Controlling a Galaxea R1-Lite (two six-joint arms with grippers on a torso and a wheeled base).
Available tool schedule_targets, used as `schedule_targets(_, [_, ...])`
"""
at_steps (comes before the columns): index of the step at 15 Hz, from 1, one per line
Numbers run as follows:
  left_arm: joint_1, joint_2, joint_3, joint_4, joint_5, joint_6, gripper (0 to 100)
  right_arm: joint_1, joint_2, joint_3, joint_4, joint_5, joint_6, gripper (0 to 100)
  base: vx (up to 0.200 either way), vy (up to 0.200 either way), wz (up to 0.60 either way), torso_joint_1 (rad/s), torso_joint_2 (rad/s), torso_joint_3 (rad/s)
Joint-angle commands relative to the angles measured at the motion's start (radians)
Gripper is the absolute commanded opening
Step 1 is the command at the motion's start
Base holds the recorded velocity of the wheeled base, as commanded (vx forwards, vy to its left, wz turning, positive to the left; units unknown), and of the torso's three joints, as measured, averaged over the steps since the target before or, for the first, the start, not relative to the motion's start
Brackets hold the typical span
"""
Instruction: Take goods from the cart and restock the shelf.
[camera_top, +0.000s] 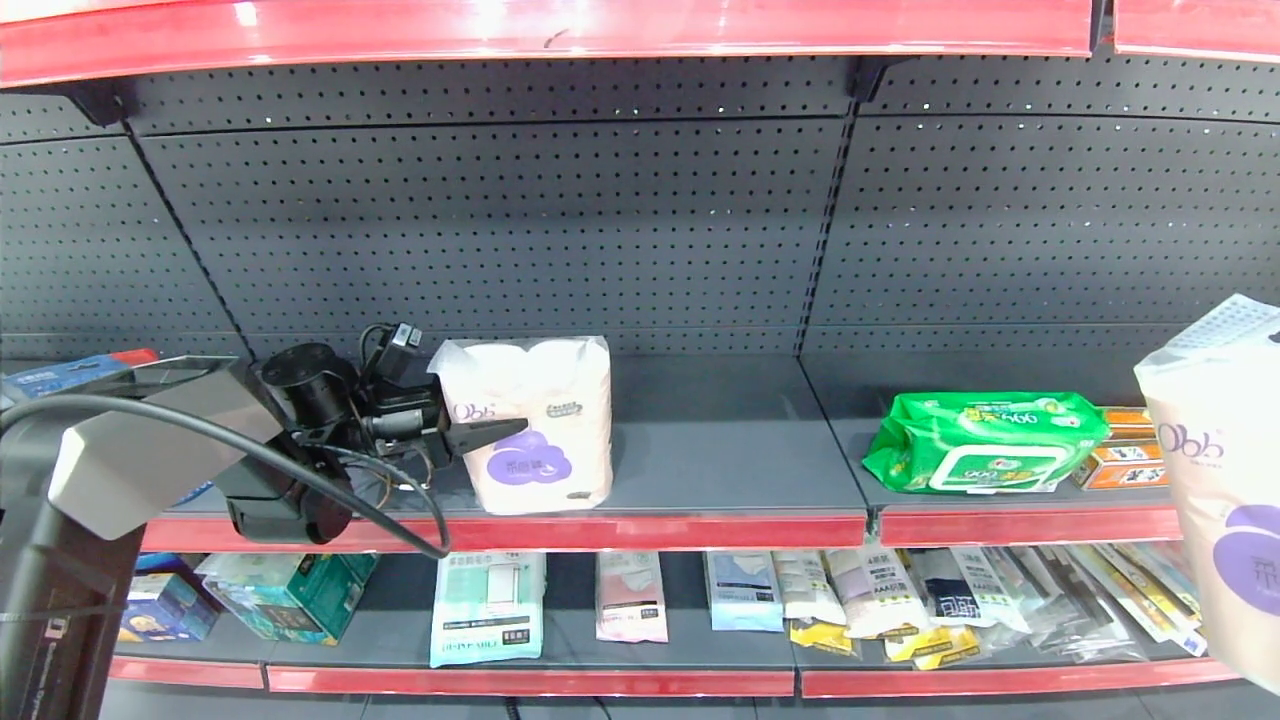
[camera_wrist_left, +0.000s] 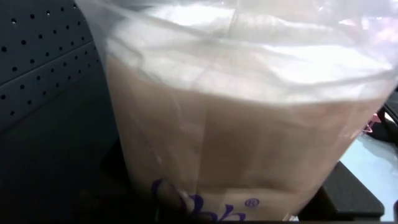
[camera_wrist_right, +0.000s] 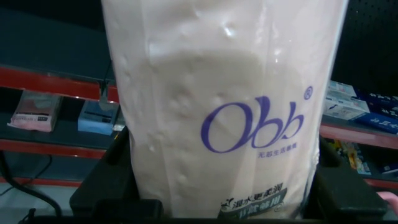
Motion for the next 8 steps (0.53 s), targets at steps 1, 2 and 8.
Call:
schedule_targets(1, [-0.002, 0.001, 0.008, 0.0, -0.005, -0.003, 0, 0.0, 0.0, 0.0, 0.0, 0.0, -0.001, 0, 0.0, 0.0, 0.0, 0.0, 0.0, 0.0])
schedule_targets(2, [-0.002, 0.001, 0.01, 0.0, -0.023, -0.003, 0, 0.0, 0.0, 0.0, 0.001, 0.0, -0.001, 0, 0.0, 0.0, 0.0, 0.0, 0.0, 0.0])
schedule_targets(8, [-0.002, 0.0, 0.015, 0.0, -0.031, -0.006, 100, 0.0, 0.0, 0.002, 0.001, 0.0, -0.001, 0, 0.0, 0.0, 0.0, 0.0, 0.0, 0.0])
